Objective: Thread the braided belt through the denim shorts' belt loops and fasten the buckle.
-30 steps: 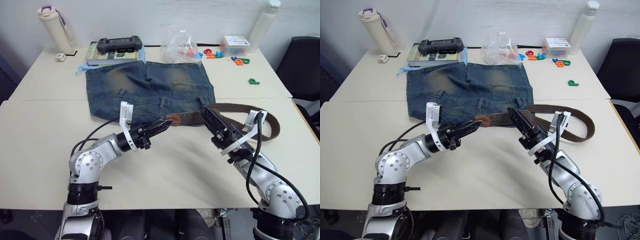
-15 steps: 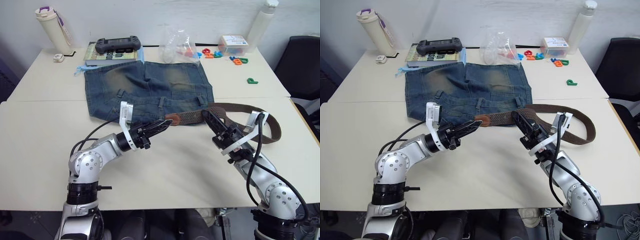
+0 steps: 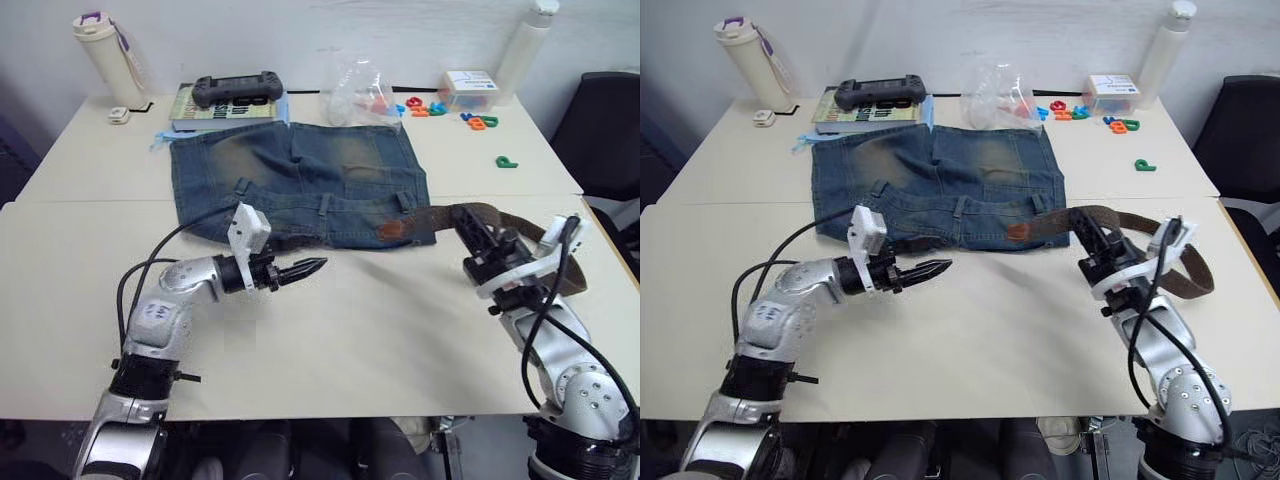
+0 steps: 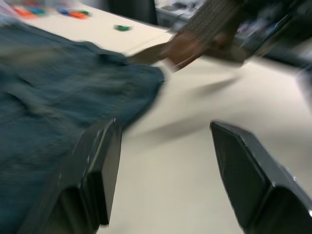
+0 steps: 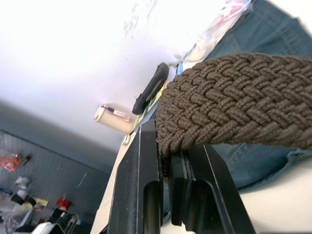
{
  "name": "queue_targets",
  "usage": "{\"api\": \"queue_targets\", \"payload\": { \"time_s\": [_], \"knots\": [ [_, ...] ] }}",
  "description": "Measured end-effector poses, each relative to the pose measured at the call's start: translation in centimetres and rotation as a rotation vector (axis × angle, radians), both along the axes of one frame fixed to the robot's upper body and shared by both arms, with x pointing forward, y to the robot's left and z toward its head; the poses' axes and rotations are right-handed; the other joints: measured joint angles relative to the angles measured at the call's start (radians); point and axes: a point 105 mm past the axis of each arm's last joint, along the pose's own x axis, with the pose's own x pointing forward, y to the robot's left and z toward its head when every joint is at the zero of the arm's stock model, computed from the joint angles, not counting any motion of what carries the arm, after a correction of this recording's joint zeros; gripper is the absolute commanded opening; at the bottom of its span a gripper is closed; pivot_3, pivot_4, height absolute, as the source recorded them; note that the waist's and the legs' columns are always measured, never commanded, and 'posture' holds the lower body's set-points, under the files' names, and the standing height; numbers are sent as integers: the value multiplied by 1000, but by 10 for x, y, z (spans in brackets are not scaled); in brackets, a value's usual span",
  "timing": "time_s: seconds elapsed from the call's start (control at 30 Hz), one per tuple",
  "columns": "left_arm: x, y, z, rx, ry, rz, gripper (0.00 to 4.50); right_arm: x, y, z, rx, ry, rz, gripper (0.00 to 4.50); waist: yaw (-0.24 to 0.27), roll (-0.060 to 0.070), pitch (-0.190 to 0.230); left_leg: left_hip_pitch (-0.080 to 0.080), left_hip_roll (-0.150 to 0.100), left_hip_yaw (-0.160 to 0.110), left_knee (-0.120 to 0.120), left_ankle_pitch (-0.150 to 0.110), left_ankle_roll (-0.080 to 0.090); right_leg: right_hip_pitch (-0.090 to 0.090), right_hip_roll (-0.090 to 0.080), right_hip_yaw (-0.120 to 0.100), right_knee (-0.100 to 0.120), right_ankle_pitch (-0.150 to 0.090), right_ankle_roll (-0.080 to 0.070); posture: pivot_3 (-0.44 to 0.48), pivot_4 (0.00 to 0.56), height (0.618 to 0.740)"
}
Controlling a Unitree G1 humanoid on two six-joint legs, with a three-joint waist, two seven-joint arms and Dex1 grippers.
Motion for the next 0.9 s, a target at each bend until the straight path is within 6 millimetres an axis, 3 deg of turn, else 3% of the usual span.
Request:
{"api": "queue_targets", "payload": {
  "time_s": [0.1,0.2,0.43,0.73,0.9],
  "knots": [
    [26,4,-1,155,-207,89,3219,-2,-5,0,19,1,-13,0,9,0,0,-2,0,0,0,-1,2,-1,0,0,-1,0,0,0,150,667],
    [36,0,-4,186,-267,105,3219,-4,-2,3,20,-9,-10,0,11,0,0,-4,0,0,0,-1,2,-3,0,0,-2,0,1,0,150,667],
    [46,1,-25,374,-324,47,3219,-9,2,9,33,-34,-11,0,14,0,0,-7,0,0,1,-1,2,-5,-1,-1,-2,1,2,0,150,667],
    [43,-3,-23,544,-414,-142,3219,-14,1,9,42,-42,-27,0,13,0,0,-7,0,0,1,-1,3,-5,-1,-1,-1,1,2,0,150,667],
    [52,-7,-20,604,-408,-182,3219,-14,1,9,42,-43,-24,0,15,0,0,-5,0,1,2,0,4,-3,-1,-1,1,1,2,0,150,667]
  ]
}}
